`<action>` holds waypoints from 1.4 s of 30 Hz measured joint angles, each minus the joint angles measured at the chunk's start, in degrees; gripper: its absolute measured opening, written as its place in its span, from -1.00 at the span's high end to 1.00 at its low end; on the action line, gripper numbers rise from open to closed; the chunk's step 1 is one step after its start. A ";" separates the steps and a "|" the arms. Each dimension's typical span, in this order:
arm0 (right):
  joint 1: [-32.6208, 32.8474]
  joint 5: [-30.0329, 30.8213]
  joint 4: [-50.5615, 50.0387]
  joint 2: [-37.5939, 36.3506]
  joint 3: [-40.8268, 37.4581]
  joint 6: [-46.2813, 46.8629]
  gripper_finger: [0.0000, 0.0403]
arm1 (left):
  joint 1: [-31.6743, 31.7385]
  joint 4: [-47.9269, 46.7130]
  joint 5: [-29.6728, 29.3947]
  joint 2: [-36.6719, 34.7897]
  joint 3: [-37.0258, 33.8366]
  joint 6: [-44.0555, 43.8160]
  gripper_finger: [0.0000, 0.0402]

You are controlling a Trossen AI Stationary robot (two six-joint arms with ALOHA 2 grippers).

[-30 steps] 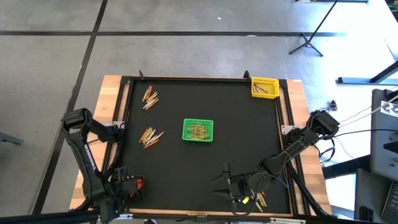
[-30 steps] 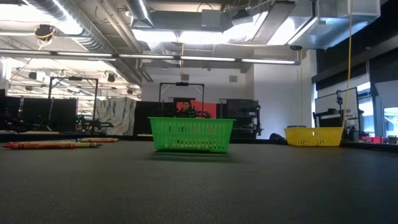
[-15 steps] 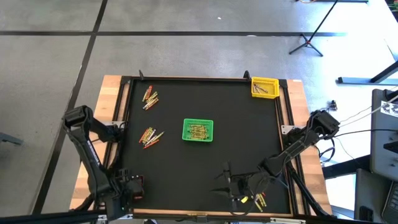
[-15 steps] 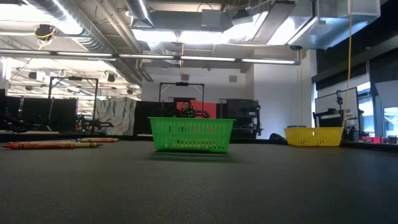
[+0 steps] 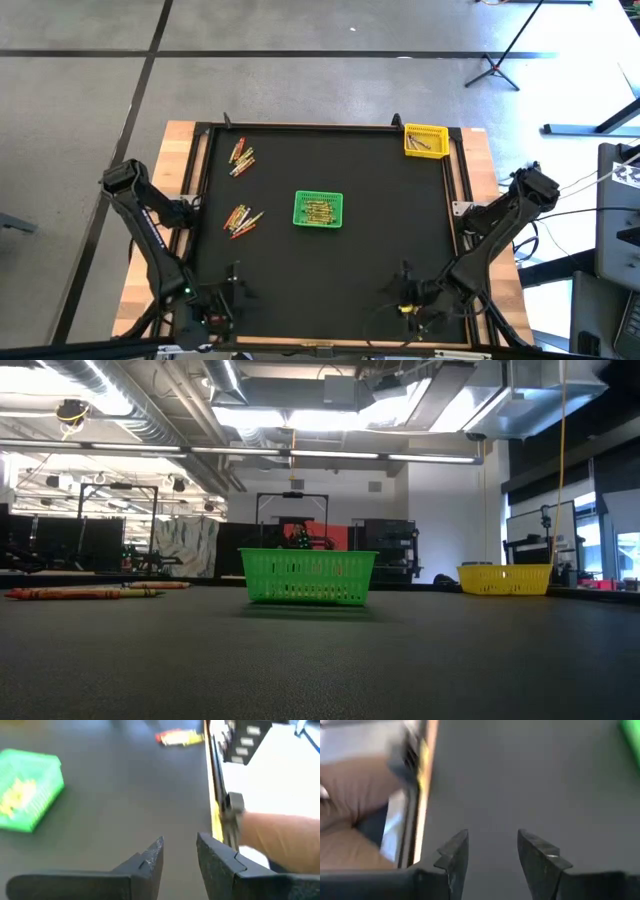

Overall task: Sort crayons
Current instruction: Put the orange crayon into the black bin

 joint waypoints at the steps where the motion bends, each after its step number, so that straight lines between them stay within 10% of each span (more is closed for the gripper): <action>1: 0.47 -2.22 -3.41 0.06 0.00 4.77 0.17 | 0.61 1.36 -1.35 0.02 0.00 1.85 0.49; 12: 3.59 -15.31 -23.54 2.73 -0.30 37.92 0.17 | 4.56 4.95 -9.50 3.06 0.02 9.54 0.49; 42: 1.33 -19.03 -22.03 12.73 -1.54 37.61 0.25 | 6.90 15.30 -11.29 11.19 0.02 15.68 0.49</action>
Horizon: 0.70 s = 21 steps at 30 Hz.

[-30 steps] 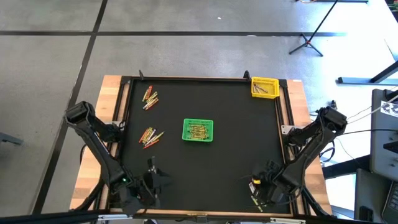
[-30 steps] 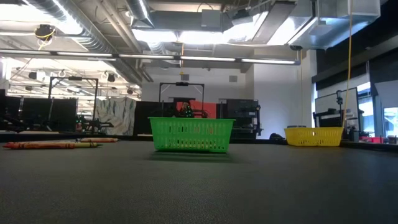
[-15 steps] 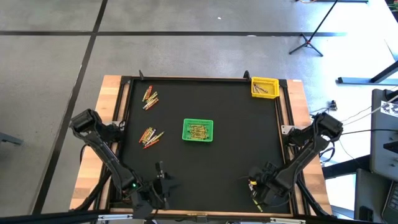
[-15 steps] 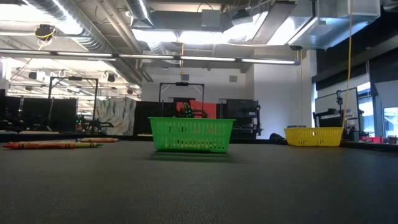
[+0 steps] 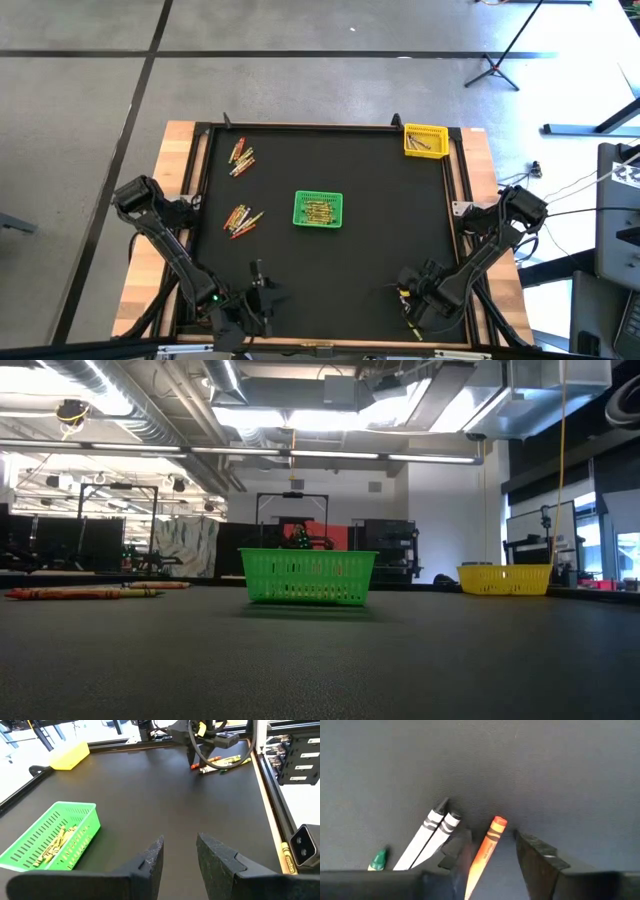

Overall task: Sort crayons
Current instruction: Put the orange crayon into the black bin

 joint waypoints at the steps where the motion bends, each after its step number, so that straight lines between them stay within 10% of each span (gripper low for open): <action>1: 0.00 -0.18 -0.04 0.01 -0.01 -0.10 0.30 | 0.00 0.00 0.02 0.00 0.00 0.00 0.49; 12: 0.02 0.01 -0.92 0.11 -0.02 -9.57 0.94 | 0.00 -0.24 0.74 -0.02 0.00 0.00 0.49; 21: 0.00 8.12 -6.70 -1.50 7.77 -19.15 0.88 | 0.95 0.15 0.37 -0.02 0.00 0.02 0.49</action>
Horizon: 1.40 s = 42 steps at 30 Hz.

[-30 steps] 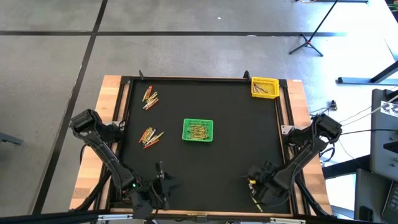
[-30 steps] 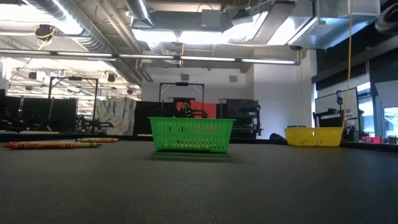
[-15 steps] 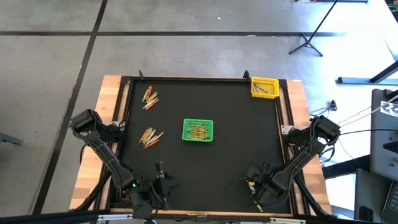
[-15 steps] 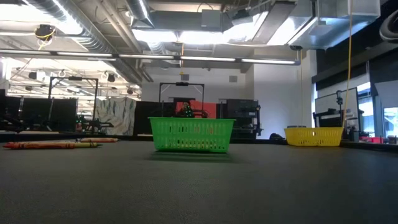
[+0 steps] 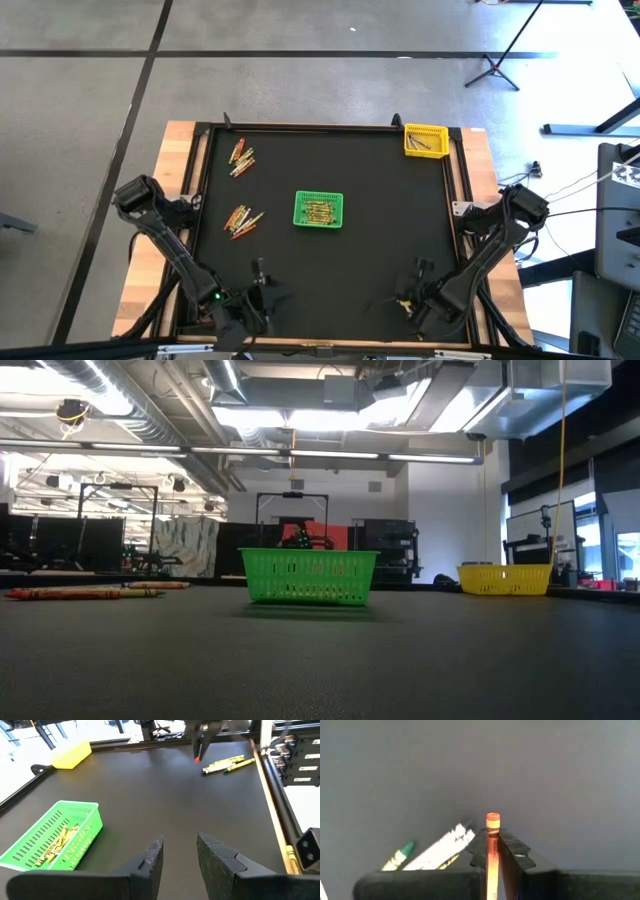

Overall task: Sort crayons
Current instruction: Put the orange crayon into the black bin

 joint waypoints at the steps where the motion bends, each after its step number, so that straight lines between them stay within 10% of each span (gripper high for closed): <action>1: 0.00 1.75 -0.29 -0.12 0.91 -1.47 0.89 | 0.36 0.00 0.37 0.00 0.00 0.00 0.48; 8: -1.89 17.11 5.58 -0.69 6.01 -14.70 0.95 | 4.74 0.12 7.19 0.15 0.00 1.54 0.26; 15: -6.28 24.12 25.47 -0.62 4.49 -35.58 0.93 | 6.40 5.85 1.52 5.50 0.00 8.27 0.17; 33: -15.13 8.15 85.66 2.58 -7.80 -74.22 0.92 | 7.29 28.55 1.13 13.14 -0.78 24.93 0.17; 42: -16.89 5.61 93.57 5.66 -7.85 -79.65 0.92 | 8.64 67.73 14.09 13.14 -13.43 34.85 0.17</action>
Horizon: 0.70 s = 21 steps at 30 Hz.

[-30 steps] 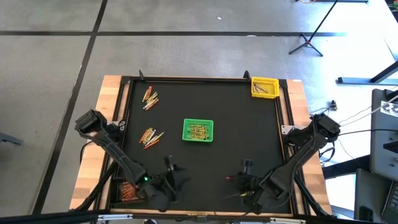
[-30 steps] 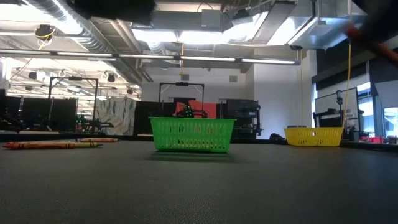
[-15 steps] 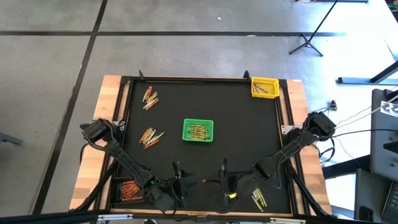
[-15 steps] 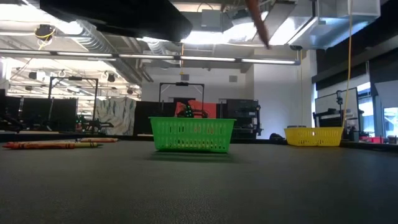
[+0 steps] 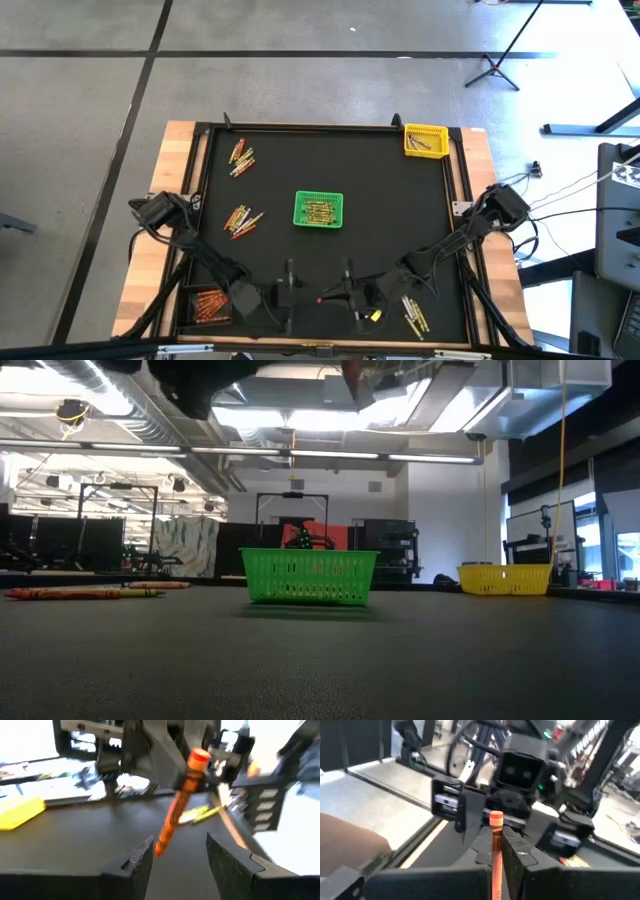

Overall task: Sort crayons
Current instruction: Put the orange crayon into the black bin

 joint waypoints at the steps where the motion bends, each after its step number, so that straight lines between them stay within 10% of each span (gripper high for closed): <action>1: -0.12 -0.46 0.62 0.11 0.00 -0.21 0.92 | 0.33 1.87 1.26 -0.01 -0.37 0.76 0.17; 11: -2.02 -4.99 4.79 0.16 0.11 -0.46 0.92 | 2.65 5.96 4.13 -0.02 -0.21 4.12 0.22; 21: -1.86 -5.62 4.78 0.16 0.11 -0.18 0.92 | 1.51 7.38 4.06 -0.04 -0.17 7.08 0.77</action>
